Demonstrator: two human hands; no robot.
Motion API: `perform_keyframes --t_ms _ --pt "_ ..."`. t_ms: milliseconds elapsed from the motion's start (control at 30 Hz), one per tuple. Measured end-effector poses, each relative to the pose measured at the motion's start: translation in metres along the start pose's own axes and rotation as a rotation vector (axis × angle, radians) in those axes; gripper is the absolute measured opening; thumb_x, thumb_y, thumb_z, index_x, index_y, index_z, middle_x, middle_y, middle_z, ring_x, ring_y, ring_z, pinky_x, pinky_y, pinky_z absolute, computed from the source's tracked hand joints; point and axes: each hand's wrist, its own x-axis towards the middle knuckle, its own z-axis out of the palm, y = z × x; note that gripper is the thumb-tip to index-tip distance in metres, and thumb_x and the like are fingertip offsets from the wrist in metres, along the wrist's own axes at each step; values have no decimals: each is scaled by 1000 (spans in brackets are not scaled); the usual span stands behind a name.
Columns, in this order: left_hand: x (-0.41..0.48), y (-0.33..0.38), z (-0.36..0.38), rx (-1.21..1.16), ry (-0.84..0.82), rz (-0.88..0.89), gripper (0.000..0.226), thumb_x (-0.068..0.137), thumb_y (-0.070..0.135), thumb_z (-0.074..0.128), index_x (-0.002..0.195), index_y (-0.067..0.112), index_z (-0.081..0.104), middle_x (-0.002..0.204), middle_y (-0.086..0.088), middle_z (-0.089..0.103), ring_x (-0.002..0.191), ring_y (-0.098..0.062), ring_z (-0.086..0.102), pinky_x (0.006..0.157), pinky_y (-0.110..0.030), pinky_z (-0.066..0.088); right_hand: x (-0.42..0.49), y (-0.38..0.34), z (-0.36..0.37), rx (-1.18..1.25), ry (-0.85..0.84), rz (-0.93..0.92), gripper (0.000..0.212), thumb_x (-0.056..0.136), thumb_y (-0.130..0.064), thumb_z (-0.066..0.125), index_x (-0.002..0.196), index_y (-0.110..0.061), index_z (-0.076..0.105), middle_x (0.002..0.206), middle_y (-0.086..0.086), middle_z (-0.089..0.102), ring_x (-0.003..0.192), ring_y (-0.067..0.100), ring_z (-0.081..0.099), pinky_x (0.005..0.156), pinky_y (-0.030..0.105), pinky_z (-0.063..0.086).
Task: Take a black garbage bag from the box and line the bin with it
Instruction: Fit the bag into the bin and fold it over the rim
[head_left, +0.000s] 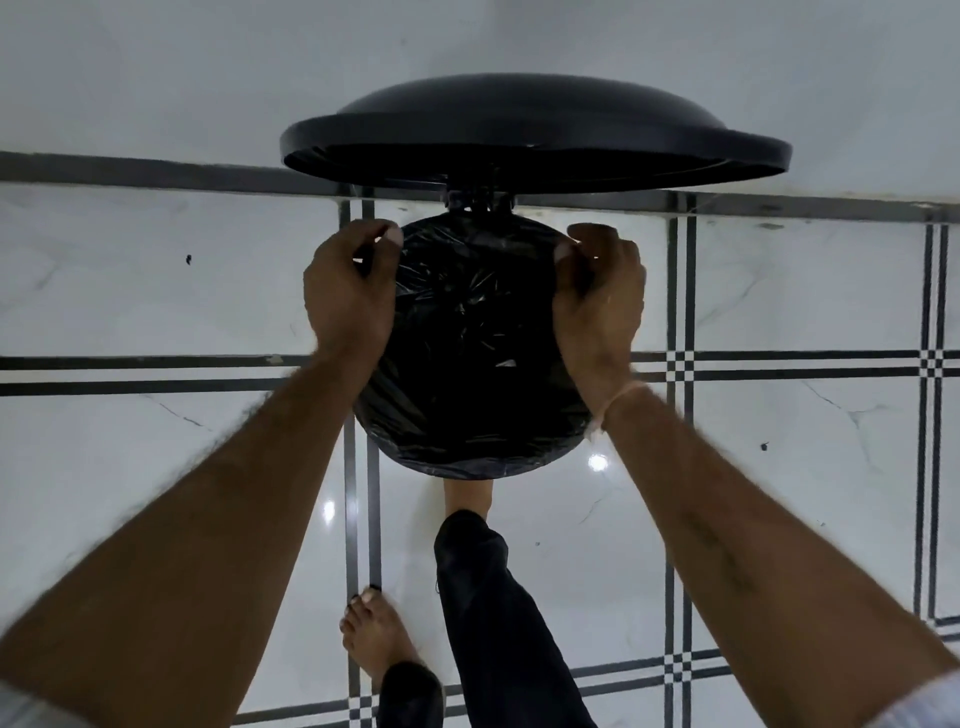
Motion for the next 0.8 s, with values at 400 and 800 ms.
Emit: perform_keyframes --t_ms 400,800 --pt "36 0 -6 -72 -349 -102 33 100 38 62 96 8 74 79 -3 67 75 -16 61 75 -32 50 72 9 -8 477 -608 411 26 99 -25 69 80 -7 70 65 3 68 53 14 63 56 24 55" --pt "37 13 -2 -252 -328 -372 34 98 46 66 75 20 68 68 9 68 71 -11 68 76 -29 57 85 3 0 459 -663 421 21 102 -13 63 114 -1 75 118 26 71 100 32 66 102 52 53"
